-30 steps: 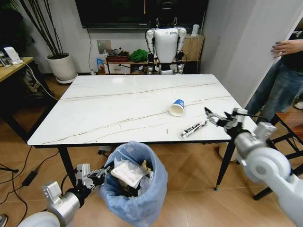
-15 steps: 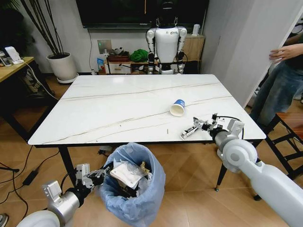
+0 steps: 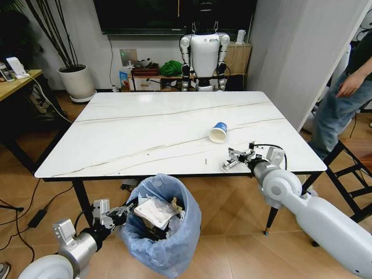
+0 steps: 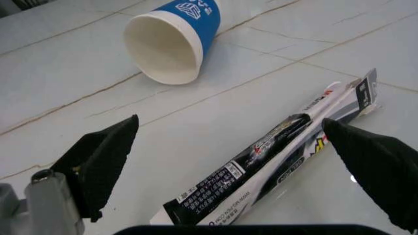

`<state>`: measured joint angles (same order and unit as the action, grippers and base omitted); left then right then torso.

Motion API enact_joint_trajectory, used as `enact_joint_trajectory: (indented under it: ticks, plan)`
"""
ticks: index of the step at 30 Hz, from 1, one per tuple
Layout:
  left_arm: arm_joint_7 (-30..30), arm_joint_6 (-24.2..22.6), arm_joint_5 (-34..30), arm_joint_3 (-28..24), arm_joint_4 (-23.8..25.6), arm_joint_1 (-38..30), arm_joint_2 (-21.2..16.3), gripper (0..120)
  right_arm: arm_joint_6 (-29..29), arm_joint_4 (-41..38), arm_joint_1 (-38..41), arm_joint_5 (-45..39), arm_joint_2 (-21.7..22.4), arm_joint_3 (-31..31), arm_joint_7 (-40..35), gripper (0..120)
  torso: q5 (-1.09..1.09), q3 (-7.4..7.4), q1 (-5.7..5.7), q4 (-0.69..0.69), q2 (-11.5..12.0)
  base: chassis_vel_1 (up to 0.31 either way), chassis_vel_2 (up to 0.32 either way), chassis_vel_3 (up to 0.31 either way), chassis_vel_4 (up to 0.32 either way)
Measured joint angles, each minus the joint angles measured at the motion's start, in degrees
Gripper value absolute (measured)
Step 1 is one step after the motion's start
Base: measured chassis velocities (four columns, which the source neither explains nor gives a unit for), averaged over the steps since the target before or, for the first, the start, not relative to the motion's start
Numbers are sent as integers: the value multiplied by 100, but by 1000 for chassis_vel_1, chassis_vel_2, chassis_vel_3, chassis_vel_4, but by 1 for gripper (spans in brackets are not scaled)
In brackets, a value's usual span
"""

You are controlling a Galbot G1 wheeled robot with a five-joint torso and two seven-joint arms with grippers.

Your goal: Pick up the trash bin and place the trash from the table into it.

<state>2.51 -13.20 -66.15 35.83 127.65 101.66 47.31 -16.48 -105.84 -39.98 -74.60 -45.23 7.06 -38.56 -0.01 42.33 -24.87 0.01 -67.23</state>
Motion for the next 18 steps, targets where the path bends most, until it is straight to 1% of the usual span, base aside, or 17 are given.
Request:
enact_joint_trajectory:
  ticks: [3,18]
  plan:
    - [0,0,0,-9,-15,-33,23,0,-41,57,45,11,-30,125,-81,100,1,0,0,0,0,0,0,0,0]
    - [-3,3,-16,-8,-50,-96,16,0,-91,192,-49,198,-72,207,-148,100,1,0,0,-1,0,0,0,0,0]
